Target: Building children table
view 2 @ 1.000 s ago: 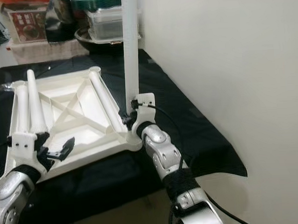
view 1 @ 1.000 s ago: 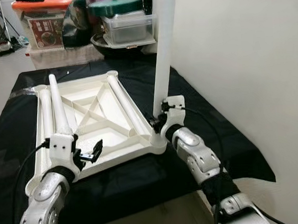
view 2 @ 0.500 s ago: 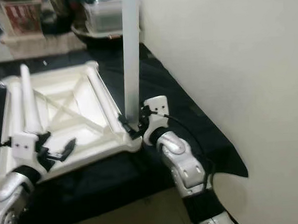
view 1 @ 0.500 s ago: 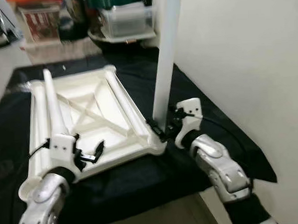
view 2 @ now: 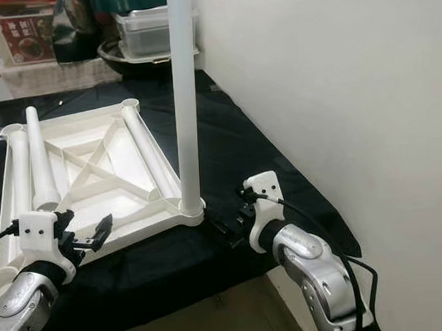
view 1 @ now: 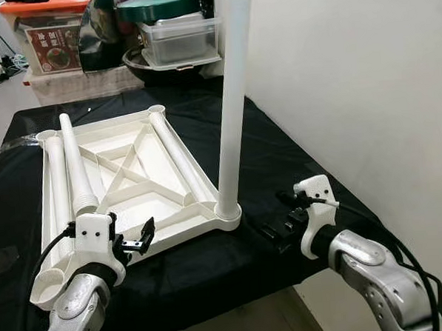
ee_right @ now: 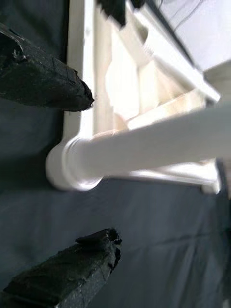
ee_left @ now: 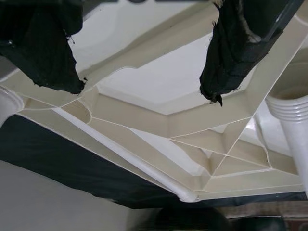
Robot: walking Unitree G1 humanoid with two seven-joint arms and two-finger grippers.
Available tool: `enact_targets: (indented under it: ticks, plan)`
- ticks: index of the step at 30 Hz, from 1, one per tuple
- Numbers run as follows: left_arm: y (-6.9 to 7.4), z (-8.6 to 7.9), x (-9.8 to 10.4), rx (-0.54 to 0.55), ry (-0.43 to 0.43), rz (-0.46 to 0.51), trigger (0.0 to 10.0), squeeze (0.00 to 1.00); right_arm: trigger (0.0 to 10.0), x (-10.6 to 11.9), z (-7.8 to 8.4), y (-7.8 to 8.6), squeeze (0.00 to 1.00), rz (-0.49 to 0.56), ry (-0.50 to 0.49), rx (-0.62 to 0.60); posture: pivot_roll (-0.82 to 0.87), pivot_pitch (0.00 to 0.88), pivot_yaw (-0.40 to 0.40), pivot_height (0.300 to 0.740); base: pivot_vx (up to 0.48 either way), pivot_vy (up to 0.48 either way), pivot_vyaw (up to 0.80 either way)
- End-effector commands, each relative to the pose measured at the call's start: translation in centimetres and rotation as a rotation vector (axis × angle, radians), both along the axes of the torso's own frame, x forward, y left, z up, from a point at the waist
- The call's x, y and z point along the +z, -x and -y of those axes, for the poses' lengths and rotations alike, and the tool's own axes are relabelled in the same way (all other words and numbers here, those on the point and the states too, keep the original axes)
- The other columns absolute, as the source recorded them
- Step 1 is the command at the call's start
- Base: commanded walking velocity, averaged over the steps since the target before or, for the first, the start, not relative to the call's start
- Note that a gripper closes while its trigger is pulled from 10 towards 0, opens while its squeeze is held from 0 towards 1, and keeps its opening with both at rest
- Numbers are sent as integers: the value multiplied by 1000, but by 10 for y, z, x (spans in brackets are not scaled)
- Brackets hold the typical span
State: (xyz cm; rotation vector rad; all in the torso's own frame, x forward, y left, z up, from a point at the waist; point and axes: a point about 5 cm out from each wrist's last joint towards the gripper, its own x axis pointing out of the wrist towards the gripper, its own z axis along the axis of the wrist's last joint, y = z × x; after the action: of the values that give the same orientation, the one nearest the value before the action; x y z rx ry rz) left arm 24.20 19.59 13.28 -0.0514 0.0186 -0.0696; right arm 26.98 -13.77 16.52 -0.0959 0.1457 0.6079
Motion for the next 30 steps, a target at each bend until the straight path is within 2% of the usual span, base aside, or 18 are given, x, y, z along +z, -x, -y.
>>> enact_targets:
  ticks: [1,3,7,11,15,21,24,25,28,30]
  plan:
    - [5,2,-1,25,4,-9,10000,0,10000,2,-9,1,0,43,2,45,2,0,-44,740,0,0,0]
    - [11,4,1,37,46,-3,10000,0,10000,10,-21,10,0,41,-128,126,18,0,-50,740,0,236,0]
    - [13,4,2,39,71,-5,10000,0,10000,12,-26,15,0,15,-168,169,23,0,-52,740,0,478,0]
    - [12,3,3,43,59,1,10000,0,10000,11,-26,15,0,6,-164,177,27,0,-52,740,0,480,0]
    - [8,1,13,44,55,29,10000,0,10000,15,-33,12,0,9,-196,195,34,0,-53,740,0,480,0]
    - [8,1,14,60,39,40,10000,0,10000,15,-35,9,0,23,-203,195,40,0,-55,740,0,480,0]
    - [7,0,16,86,12,56,10000,0,10000,20,-38,-1,0,73,-185,180,40,0,-47,740,0,0,0]
    - [7,-1,16,107,8,57,10000,0,10000,23,-38,-7,0,125,-136,159,39,0,-49,740,0,0,800]
    - [6,-3,16,124,14,57,10000,0,10000,24,-38,-12,0,131,-139,129,36,0,-49,740,0,0,800]
    - [6,-3,16,132,18,57,10000,0,10000,24,-37,-19,0,115,-159,99,41,0,-57,740,0,0,0]
